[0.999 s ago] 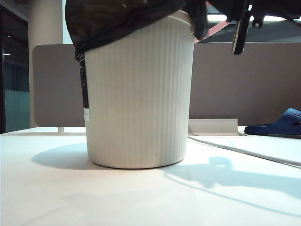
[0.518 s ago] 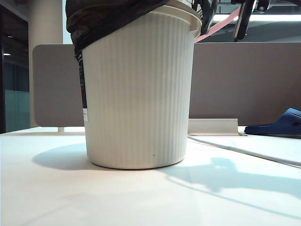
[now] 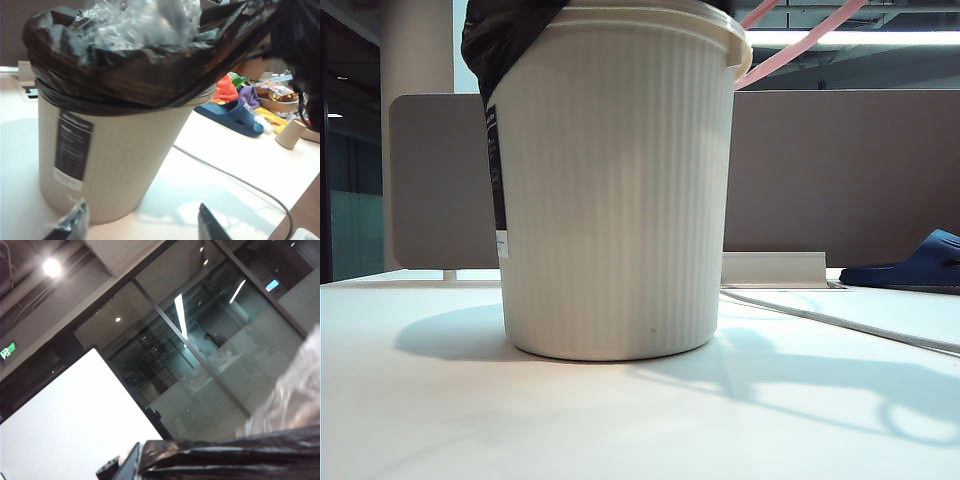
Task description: Open the ring lid of the trash can, pull out the black garbage bag inside, and place it on the table.
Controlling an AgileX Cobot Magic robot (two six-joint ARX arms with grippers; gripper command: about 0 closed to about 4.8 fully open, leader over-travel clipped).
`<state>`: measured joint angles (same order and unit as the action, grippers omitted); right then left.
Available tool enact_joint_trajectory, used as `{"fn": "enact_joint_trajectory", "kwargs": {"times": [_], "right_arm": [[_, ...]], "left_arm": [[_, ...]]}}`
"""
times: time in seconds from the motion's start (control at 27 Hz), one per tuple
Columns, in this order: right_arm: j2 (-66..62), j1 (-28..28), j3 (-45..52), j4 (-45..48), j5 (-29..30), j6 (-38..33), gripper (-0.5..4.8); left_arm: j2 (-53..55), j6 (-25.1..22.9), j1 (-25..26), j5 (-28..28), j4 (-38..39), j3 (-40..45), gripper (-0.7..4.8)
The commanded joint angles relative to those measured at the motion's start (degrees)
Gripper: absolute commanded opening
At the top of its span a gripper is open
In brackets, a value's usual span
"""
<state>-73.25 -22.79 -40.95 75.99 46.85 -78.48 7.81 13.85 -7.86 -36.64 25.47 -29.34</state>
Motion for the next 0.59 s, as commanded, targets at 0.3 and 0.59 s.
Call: {"fn": "enact_joint_trajectory", "kwargs": {"times": [0.3,0.59], "right_arm": [[0.26,-0.04,-8.72,-8.74,4.02,0.72,-0.05],[0.26,-0.04,-11.76,-10.25,4.5,0.68,-0.05]], "left_arm": [[0.11,1.22,0.0,1.14,-1.6,-0.15,2.78],[0.15,7.39,0.0,2.36,-4.76,2.73,2.79]]}}
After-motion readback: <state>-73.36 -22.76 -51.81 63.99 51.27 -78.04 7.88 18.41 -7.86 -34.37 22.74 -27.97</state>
